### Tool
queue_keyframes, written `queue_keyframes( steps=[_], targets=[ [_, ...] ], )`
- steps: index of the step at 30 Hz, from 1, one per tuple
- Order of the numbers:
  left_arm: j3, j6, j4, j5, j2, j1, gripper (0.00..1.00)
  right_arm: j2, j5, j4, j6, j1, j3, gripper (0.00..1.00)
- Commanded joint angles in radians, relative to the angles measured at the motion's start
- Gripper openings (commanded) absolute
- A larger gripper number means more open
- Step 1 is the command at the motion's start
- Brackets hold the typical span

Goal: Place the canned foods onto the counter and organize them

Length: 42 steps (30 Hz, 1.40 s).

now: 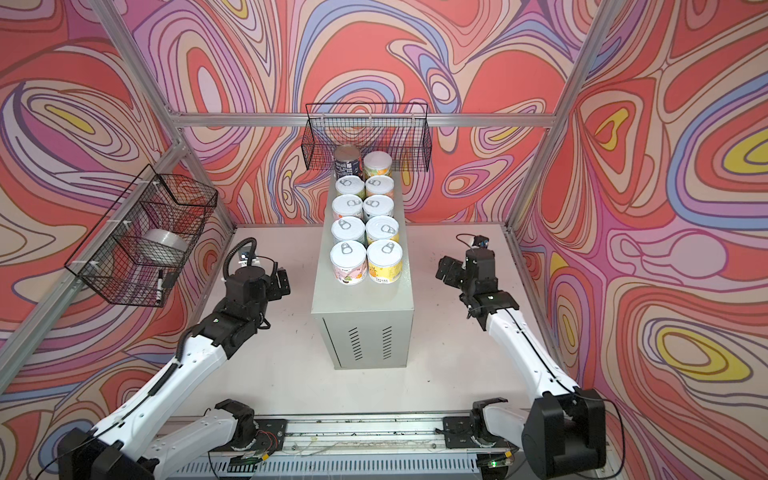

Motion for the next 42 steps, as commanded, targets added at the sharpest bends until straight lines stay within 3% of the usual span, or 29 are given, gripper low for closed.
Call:
queue_keyframes(
  steps=[1, 4, 8, 11, 12, 13, 14, 16, 20, 23, 26, 28, 30, 36, 39, 41, 42],
  targets=[
    [-0.089, 0.094, 0.280, -0.072, 0.010, 0.026, 1.00, -0.027, 0.067, 0.274, -0.021, 0.000, -0.074, 0.99],
    [-0.185, 0.101, 0.407, -0.107, 0.044, 0.066, 1.00, -0.019, 0.108, 0.254, -0.043, -0.001, -0.073, 0.98],
    [-0.320, 0.055, 0.584, -0.065, 0.139, 0.158, 1.00, -0.010, 0.116, 0.271, -0.081, 0.000, -0.067, 0.98],
    [-0.378, 0.125, 0.742, -0.068, 0.256, 0.208, 1.00, -0.008, 0.119, 0.275, -0.108, -0.001, -0.065, 0.99],
    [-0.365, 0.142, 0.776, -0.116, 0.287, 0.218, 1.00, -0.007, 0.122, 0.278, -0.116, 0.000, -0.068, 0.99],
    [-0.356, 0.162, 0.769, -0.095, 0.295, 0.234, 1.00, -0.005, 0.120, 0.292, -0.127, -0.001, -0.075, 0.98],
    [-0.354, 0.195, 0.791, -0.001, 0.308, 0.267, 1.00, -0.002, 0.115, 0.314, -0.136, 0.000, -0.088, 0.98],
    [-0.298, 0.170, 0.664, 0.082, 0.318, 0.307, 0.99, 0.003, 0.119, 0.362, -0.154, 0.001, -0.119, 0.98],
    [-0.351, 0.183, 0.726, 0.184, 0.280, 0.315, 0.97, 0.037, 0.226, 0.447, -0.220, -0.001, -0.170, 0.98],
    [-0.432, 0.123, 0.908, 0.273, 0.281, 0.327, 0.99, 0.036, 0.288, 0.409, -0.294, -0.001, -0.155, 0.98],
    [-0.429, 0.158, 1.089, 0.329, 0.441, 0.330, 0.97, 0.044, 0.314, 0.435, -0.337, -0.001, -0.169, 0.98],
    [-0.374, 0.157, 0.981, 0.341, 0.470, 0.326, 0.97, 0.072, 0.334, 0.547, -0.352, -0.001, -0.224, 0.98],
    [-0.383, 0.157, 1.030, 0.343, 0.490, 0.326, 1.00, 0.125, 0.331, 0.708, -0.372, -0.001, -0.296, 0.98],
    [-0.378, 0.157, 1.009, 0.346, 0.484, 0.326, 1.00, 0.448, 0.340, 1.245, -0.418, -0.001, -0.413, 0.98],
    [-0.379, 0.157, 1.012, 0.347, 0.485, 0.326, 1.00, 0.450, 0.295, 1.195, -0.394, -0.019, -0.400, 0.98],
    [-0.380, 0.159, 1.016, 0.347, 0.486, 0.326, 1.00, 0.523, 0.231, 1.333, -0.413, -0.038, -0.432, 0.98],
    [-0.380, 0.159, 1.015, 0.347, 0.485, 0.326, 1.00, 0.549, 0.271, 1.374, -0.426, -0.026, -0.429, 0.99]
  ],
)
